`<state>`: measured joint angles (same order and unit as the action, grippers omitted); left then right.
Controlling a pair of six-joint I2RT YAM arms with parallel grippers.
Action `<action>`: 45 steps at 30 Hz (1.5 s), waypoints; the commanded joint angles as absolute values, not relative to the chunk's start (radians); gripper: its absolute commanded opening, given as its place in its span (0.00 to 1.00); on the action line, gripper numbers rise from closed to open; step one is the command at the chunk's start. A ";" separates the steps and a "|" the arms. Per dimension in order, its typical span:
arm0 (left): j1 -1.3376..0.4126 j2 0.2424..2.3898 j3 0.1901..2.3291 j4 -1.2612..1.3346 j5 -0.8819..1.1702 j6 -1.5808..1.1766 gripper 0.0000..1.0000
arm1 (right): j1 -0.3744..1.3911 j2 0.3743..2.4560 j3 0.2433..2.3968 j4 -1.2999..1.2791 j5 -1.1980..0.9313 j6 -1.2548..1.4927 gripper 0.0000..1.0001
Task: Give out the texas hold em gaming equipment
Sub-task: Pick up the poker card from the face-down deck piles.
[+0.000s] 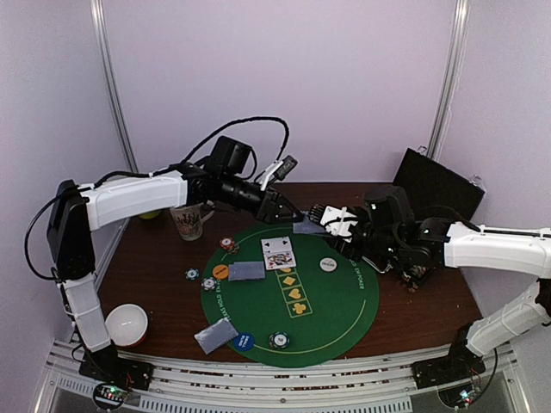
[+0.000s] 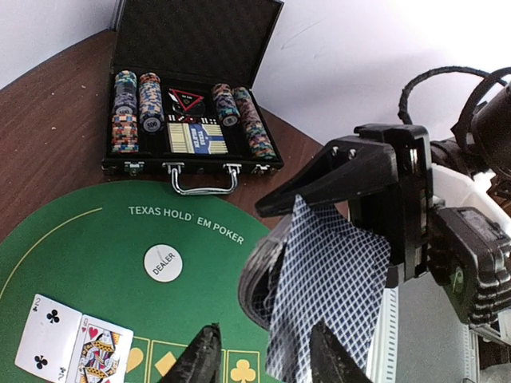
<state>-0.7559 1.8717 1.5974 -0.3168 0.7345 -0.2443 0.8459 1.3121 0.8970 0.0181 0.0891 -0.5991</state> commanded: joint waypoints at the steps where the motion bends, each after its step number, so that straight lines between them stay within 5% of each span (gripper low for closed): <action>1: -0.741 1.823 1.598 -0.302 0.737 -0.234 0.45 | 0.842 1.285 0.903 0.046 0.083 -0.595 0.47; 4: -0.741 1.827 1.585 -0.287 0.774 -0.252 0.45 | 0.840 1.285 0.906 0.045 0.086 -0.598 0.47; 19: -0.741 1.792 1.568 -0.280 0.808 -0.242 0.01 | 0.836 1.285 0.908 0.040 0.093 -0.601 0.47; 45: -0.615 1.646 1.455 -0.089 0.811 -0.257 0.00 | 0.814 1.256 0.885 0.018 0.064 -0.574 0.47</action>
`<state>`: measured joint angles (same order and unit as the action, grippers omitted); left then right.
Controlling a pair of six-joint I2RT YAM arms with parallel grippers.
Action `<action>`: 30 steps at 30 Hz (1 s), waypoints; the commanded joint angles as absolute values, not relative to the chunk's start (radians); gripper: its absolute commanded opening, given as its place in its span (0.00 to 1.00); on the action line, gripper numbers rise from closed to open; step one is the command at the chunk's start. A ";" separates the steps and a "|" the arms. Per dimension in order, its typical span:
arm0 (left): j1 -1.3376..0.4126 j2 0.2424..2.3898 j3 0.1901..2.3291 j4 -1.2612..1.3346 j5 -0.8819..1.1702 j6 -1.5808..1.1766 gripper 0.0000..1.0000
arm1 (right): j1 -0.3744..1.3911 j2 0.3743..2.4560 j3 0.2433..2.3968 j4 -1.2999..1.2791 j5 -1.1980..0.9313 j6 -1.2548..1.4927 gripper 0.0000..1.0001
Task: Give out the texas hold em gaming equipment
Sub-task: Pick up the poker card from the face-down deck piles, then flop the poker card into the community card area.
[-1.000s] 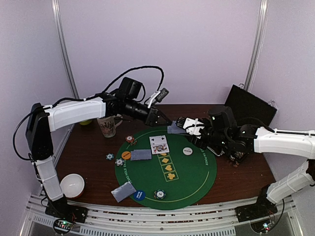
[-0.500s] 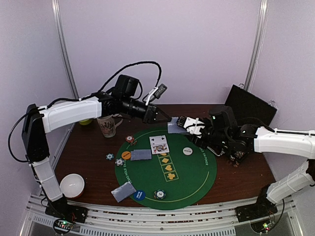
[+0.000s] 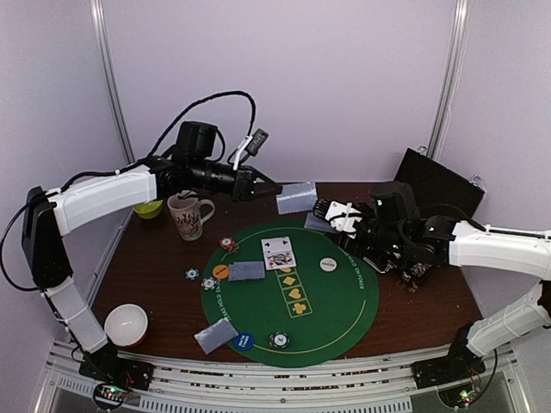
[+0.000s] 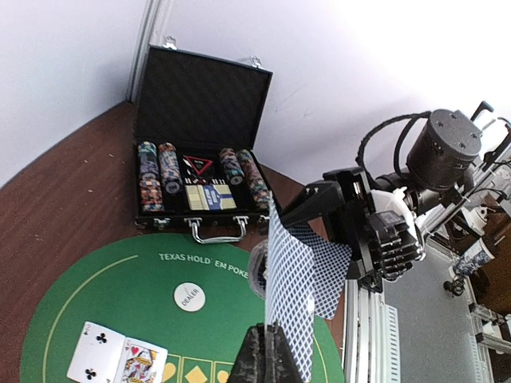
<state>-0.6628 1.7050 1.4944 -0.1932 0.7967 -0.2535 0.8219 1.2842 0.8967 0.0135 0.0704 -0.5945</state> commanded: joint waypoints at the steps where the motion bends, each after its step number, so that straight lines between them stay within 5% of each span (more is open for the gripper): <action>1: -0.602 1.641 1.442 -0.083 0.803 -0.257 0.00 | 0.813 1.256 0.883 0.018 0.064 -0.571 0.47; 15: -0.546 1.634 1.185 0.021 0.441 0.036 0.00 | 0.811 1.228 0.872 0.016 0.069 -0.567 0.47; 30: -0.801 1.637 0.827 0.543 0.191 0.735 0.00 | 0.805 1.176 0.859 -0.008 0.084 -0.563 0.47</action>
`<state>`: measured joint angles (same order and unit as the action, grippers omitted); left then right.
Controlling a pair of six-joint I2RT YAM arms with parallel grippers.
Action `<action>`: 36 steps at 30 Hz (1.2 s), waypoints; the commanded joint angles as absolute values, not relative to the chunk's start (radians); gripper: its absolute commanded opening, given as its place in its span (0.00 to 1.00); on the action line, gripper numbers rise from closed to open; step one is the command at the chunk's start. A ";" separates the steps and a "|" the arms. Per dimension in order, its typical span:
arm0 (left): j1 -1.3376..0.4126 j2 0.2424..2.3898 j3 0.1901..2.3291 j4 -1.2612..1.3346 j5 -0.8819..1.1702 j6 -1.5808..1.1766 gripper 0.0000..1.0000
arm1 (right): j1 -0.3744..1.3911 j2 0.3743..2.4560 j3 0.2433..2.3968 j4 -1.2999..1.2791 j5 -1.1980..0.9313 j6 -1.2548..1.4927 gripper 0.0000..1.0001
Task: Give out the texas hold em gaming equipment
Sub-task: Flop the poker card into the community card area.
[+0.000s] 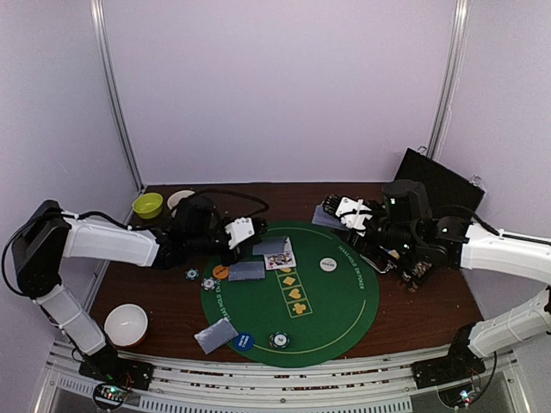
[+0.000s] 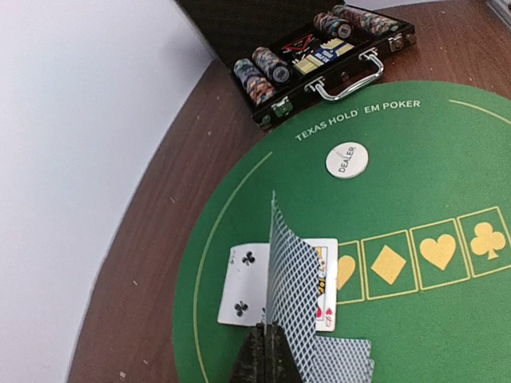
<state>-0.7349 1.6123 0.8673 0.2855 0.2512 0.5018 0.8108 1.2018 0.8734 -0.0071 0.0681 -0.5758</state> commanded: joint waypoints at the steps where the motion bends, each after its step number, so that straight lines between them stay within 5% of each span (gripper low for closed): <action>1: -0.830 1.655 0.815 0.577 0.171 0.780 0.00 | 0.806 1.173 0.858 -0.010 0.085 -0.563 0.47; 29: -0.973 1.913 0.736 0.940 -0.074 1.110 0.00 | 0.805 1.144 0.850 -0.043 0.097 -0.563 0.47; 36: -0.980 1.932 0.745 0.805 -0.014 1.113 0.00 | 0.805 1.141 0.850 -0.046 0.098 -0.558 0.47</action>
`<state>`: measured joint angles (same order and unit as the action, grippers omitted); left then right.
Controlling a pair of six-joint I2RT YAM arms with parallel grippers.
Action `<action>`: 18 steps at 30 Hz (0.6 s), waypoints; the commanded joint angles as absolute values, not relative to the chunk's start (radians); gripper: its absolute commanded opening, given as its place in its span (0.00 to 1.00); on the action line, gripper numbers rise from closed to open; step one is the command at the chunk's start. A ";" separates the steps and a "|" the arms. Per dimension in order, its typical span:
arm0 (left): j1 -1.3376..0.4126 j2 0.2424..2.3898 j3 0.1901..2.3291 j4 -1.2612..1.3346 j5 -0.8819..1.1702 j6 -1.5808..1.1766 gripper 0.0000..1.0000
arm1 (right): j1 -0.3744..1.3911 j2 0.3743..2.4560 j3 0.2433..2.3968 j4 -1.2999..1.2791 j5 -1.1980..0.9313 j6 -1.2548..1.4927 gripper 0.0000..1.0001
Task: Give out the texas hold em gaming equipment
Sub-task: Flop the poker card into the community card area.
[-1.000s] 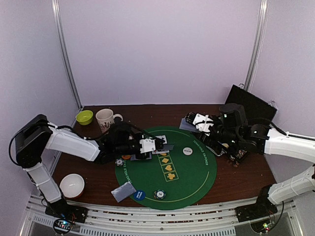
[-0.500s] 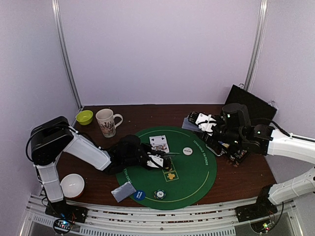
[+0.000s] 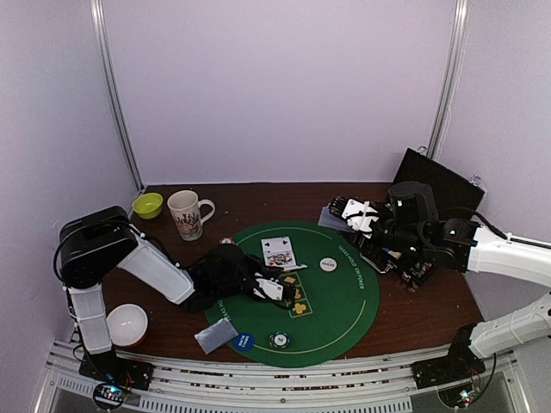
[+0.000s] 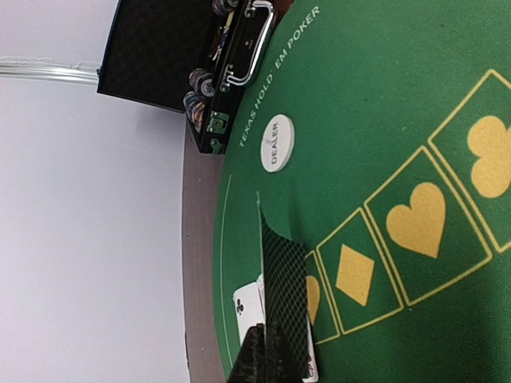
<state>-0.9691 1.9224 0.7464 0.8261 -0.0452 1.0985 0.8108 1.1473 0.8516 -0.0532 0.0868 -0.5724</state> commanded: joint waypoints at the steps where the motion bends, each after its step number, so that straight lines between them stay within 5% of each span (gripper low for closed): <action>1: -0.980 1.928 0.744 0.775 0.001 1.102 0.00 | 0.805 1.138 0.850 -0.046 0.099 -0.558 0.47; 8: -0.983 1.911 0.796 0.513 0.097 1.040 0.00 | 0.804 1.128 0.847 -0.054 0.104 -0.557 0.47; 18: -0.982 1.910 0.790 0.521 0.073 1.076 0.00 | 0.804 1.121 0.844 -0.058 0.107 -0.557 0.47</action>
